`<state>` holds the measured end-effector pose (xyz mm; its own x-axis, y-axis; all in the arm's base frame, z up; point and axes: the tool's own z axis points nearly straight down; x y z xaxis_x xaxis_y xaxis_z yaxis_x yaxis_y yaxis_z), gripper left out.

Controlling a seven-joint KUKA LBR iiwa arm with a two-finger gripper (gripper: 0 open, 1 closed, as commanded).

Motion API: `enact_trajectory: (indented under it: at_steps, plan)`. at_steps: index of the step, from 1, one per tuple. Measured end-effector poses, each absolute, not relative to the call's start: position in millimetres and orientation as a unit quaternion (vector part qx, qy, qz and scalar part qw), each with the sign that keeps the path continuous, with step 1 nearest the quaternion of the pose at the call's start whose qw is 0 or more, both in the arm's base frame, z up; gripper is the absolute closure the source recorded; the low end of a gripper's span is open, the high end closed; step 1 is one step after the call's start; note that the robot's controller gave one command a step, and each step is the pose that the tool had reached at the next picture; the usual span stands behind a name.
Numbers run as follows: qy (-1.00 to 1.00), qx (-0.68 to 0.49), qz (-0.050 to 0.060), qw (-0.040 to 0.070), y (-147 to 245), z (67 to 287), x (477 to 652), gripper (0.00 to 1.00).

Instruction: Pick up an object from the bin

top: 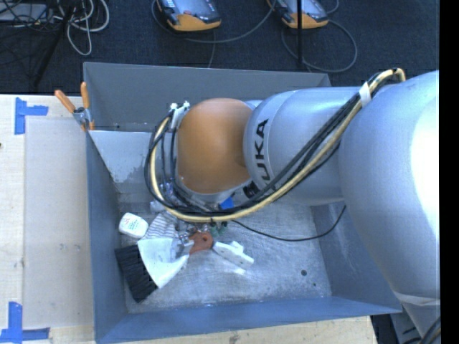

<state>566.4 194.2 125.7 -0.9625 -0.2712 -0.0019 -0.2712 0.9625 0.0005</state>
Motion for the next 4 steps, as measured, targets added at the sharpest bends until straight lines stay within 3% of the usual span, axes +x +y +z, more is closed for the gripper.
enact_trajectory:
  at_steps: [1,2,4]
  plan:
    - [0.995,-0.102,0.001,-0.001,153.7,96.6,562.7,0.0]
    - [0.991,-0.13,0.005,-0.006,111.5,79.9,576.9,1.0]
    - [0.991,-0.13,0.004,-0.003,111.1,81.8,576.5,1.0]
